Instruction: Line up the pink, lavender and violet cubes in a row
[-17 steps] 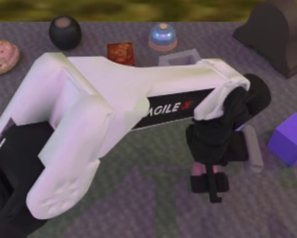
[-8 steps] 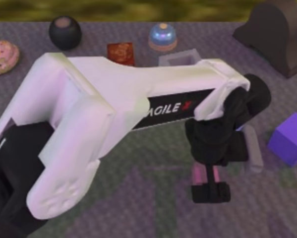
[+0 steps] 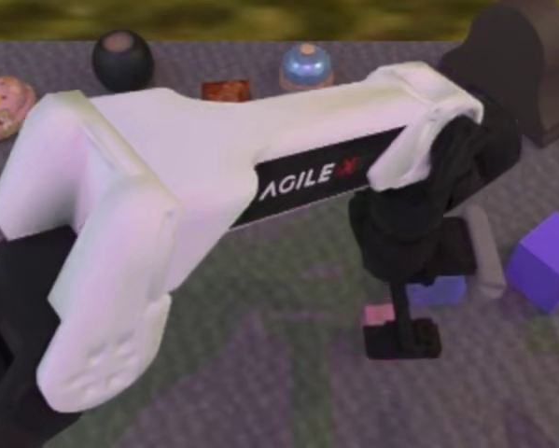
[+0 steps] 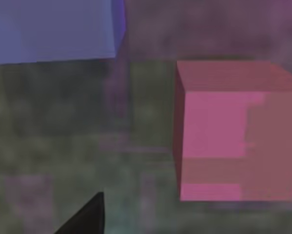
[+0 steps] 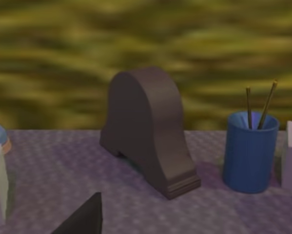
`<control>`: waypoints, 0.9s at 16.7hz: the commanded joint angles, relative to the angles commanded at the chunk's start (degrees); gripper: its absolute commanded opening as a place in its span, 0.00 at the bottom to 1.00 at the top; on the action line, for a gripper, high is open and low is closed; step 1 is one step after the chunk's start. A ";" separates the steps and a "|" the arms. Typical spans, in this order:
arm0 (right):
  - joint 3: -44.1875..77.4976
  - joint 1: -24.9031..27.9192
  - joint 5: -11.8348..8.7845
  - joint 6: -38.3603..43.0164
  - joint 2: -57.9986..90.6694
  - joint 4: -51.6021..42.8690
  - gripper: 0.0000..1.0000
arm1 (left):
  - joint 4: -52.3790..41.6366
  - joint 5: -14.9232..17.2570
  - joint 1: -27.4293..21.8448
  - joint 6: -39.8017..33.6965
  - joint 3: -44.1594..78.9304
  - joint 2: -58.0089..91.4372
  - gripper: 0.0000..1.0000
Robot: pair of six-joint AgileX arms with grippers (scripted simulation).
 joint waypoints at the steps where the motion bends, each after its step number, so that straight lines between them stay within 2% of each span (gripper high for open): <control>1: 0.00 0.00 0.00 0.00 0.00 0.00 1.00 | -2.11 0.00 0.16 -0.01 1.53 -0.43 1.00; 4: 0.00 0.00 0.00 0.00 0.00 0.00 1.00 | -4.87 -0.02 0.46 -0.04 3.93 -1.30 1.00; 9: 0.49 0.14 0.01 0.12 0.49 -0.35 1.00 | -4.37 -0.05 0.42 -0.19 3.28 -1.65 1.00; 12: 5.08 1.45 0.01 1.19 5.13 -3.49 1.00 | -1.16 -0.33 3.09 -1.69 -1.68 -6.79 1.00; 15: 13.79 3.89 -0.04 3.09 14.51 -9.27 1.00 | 4.68 -0.76 8.18 -4.74 -11.18 -17.18 1.00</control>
